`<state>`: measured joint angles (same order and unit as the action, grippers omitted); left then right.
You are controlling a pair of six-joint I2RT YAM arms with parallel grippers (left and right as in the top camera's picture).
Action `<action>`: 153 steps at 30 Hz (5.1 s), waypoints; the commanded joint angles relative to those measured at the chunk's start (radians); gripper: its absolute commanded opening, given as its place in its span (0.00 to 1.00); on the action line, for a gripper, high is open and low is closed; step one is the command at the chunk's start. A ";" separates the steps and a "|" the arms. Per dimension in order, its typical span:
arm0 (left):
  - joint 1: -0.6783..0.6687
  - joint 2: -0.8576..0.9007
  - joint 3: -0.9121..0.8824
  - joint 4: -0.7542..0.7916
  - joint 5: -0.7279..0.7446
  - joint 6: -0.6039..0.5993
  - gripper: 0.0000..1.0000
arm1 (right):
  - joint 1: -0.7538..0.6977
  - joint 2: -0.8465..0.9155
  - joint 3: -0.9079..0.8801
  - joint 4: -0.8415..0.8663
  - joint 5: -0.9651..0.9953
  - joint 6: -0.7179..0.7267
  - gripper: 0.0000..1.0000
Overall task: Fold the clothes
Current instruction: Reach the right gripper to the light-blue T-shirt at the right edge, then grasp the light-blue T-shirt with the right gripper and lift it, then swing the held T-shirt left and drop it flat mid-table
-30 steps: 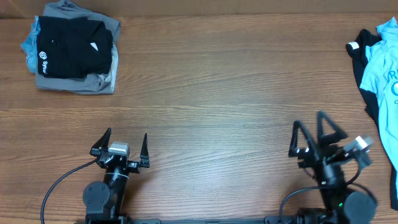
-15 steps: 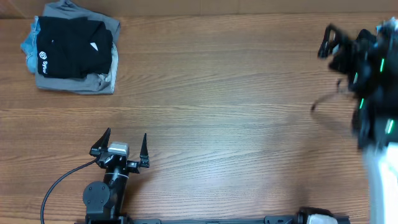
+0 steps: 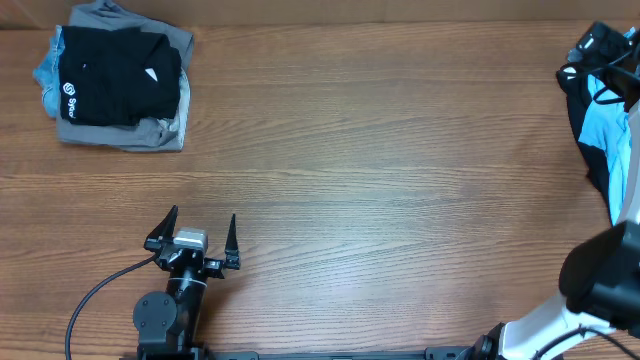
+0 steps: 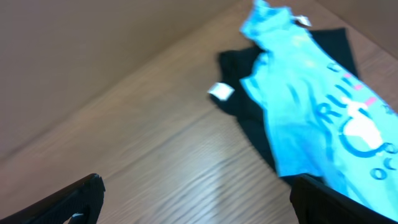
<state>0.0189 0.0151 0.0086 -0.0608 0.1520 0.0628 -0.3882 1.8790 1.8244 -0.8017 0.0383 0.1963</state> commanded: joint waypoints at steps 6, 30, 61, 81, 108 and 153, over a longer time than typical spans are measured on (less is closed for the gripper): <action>-0.006 -0.010 -0.004 -0.002 -0.005 0.020 1.00 | -0.031 0.202 0.032 0.055 0.145 -0.018 0.99; -0.006 -0.010 -0.004 -0.002 -0.005 0.020 1.00 | -0.125 0.439 0.032 0.187 0.177 -0.071 0.84; -0.006 -0.010 -0.004 -0.002 -0.005 0.020 1.00 | -0.103 0.504 0.032 0.189 0.266 -0.097 0.77; -0.006 -0.011 -0.004 -0.002 -0.005 0.020 1.00 | -0.104 0.501 0.043 0.179 0.275 -0.096 0.27; -0.006 -0.011 -0.004 -0.002 -0.005 0.020 1.00 | -0.104 0.339 0.181 0.031 0.066 -0.001 0.04; -0.006 -0.011 -0.004 -0.002 -0.005 0.020 1.00 | 1.028 -0.005 0.229 -0.117 -0.021 0.166 0.64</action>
<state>0.0189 0.0151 0.0086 -0.0612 0.1520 0.0628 0.6876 1.9720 1.9869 -0.8673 -0.1146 0.3798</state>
